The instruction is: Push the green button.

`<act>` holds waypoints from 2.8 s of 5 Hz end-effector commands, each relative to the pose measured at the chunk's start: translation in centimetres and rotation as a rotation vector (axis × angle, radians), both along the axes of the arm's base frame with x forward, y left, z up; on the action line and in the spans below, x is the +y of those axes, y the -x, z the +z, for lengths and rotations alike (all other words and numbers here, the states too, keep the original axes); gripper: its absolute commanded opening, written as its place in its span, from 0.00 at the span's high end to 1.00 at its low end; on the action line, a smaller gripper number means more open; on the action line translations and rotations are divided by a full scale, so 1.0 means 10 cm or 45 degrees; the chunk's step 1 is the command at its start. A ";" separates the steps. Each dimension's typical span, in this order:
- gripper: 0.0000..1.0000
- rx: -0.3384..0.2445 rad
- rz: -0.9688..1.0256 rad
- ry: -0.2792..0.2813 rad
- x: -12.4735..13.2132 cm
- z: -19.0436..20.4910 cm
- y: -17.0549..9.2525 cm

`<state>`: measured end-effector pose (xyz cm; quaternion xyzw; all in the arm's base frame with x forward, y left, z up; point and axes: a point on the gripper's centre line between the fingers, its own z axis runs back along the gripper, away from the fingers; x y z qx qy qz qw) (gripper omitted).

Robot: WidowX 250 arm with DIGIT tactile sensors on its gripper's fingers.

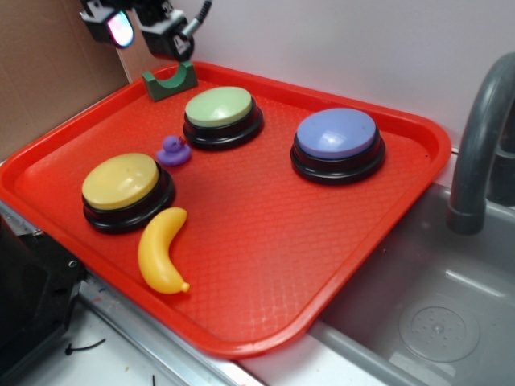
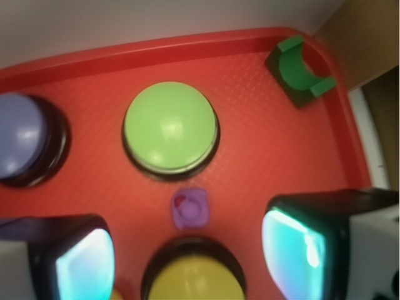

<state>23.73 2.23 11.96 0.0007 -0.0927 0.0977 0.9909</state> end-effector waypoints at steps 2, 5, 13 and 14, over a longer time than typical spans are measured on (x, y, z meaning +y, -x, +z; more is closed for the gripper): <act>0.00 0.023 -0.021 0.009 0.14 -0.62 -0.44; 0.00 0.023 -0.077 -0.028 0.04 -0.52 -0.41; 0.00 0.186 -0.054 0.025 0.03 0.47 0.23; 0.00 0.193 -0.045 0.044 -0.03 0.61 0.31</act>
